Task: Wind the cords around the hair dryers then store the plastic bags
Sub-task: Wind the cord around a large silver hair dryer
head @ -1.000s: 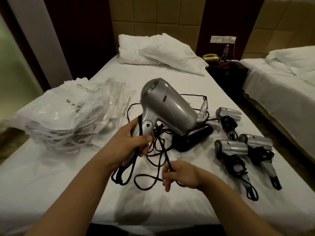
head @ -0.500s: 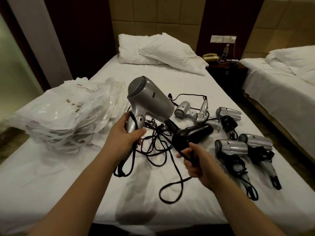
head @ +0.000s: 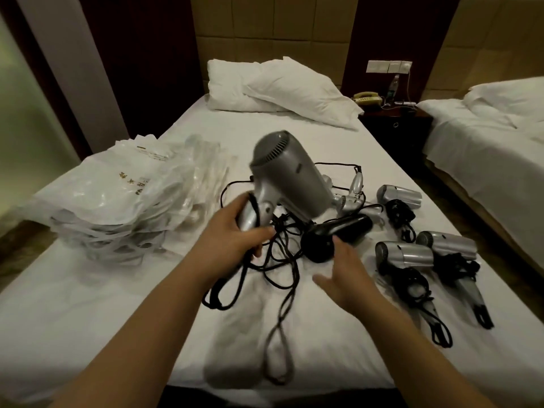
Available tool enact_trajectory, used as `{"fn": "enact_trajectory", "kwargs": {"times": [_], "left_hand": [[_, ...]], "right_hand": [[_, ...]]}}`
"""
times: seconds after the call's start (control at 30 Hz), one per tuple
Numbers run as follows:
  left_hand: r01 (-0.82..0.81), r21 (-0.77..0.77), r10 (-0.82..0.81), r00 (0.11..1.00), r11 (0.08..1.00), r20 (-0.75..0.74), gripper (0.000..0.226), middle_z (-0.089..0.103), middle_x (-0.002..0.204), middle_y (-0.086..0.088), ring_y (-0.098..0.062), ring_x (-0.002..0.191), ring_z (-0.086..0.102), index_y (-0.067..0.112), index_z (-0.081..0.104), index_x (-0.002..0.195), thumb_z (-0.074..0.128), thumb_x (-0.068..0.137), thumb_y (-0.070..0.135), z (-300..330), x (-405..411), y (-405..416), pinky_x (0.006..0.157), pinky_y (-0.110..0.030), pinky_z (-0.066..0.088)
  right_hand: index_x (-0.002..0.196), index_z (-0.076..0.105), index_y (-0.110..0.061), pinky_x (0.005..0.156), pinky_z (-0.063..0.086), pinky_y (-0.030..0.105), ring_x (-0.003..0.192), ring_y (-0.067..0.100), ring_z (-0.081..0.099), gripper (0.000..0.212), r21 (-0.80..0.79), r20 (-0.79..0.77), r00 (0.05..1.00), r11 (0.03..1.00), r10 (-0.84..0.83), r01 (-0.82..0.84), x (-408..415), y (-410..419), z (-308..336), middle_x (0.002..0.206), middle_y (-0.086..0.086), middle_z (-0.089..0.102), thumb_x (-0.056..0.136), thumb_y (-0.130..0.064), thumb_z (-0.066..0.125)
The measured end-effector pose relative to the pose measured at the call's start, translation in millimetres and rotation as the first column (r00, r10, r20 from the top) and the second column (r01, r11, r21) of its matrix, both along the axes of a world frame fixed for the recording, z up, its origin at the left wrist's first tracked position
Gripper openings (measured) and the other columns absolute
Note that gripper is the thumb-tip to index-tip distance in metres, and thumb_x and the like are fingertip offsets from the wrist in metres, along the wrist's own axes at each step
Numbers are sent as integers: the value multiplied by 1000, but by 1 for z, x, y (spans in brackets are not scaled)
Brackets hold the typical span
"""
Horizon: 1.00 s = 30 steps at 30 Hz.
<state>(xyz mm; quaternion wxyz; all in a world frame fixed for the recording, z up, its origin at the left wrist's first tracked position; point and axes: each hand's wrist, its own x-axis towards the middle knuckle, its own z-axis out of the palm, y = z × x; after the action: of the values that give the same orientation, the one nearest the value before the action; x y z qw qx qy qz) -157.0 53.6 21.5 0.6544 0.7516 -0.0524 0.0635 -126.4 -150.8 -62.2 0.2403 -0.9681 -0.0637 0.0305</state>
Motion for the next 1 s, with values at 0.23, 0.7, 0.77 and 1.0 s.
{"fn": "enact_trajectory", "kwargs": {"times": [0.23,0.7,0.77,1.0], "left_hand": [[163,-108,-169,984,981,-52,28,60,60,6,-10,50,55,22,61,92,69,71,5,1,-2,-24,47,-22,43],[-197,888,142,978,415,150,70,56,124,7,-21,105,59,39,28,141,63,81,32,-51,20,25,71,-30,43],[-171,954,78,985,245,157,70,52,125,11,-19,104,59,45,20,143,58,84,33,-53,15,27,66,-28,38],[36,998,-164,986,47,-28,72,52,121,11,-18,103,57,50,13,142,54,86,33,-52,11,30,65,-28,37]], "right_hand": [[109,58,-16,91,45,24,95,7,58,20,552,-23,978,818,208,-161,-5,43,20,102,-4,63,89,-14,60],[85,55,-18,59,33,18,70,6,47,21,81,-176,860,878,479,-472,-32,36,46,74,-11,50,98,-26,42],[80,54,-22,67,35,27,86,19,55,23,-77,-130,864,864,487,-498,-28,36,58,89,2,61,97,-33,44],[96,65,-18,69,36,25,85,17,52,24,-218,112,926,918,361,-332,10,33,108,87,0,59,88,-40,61]]}}
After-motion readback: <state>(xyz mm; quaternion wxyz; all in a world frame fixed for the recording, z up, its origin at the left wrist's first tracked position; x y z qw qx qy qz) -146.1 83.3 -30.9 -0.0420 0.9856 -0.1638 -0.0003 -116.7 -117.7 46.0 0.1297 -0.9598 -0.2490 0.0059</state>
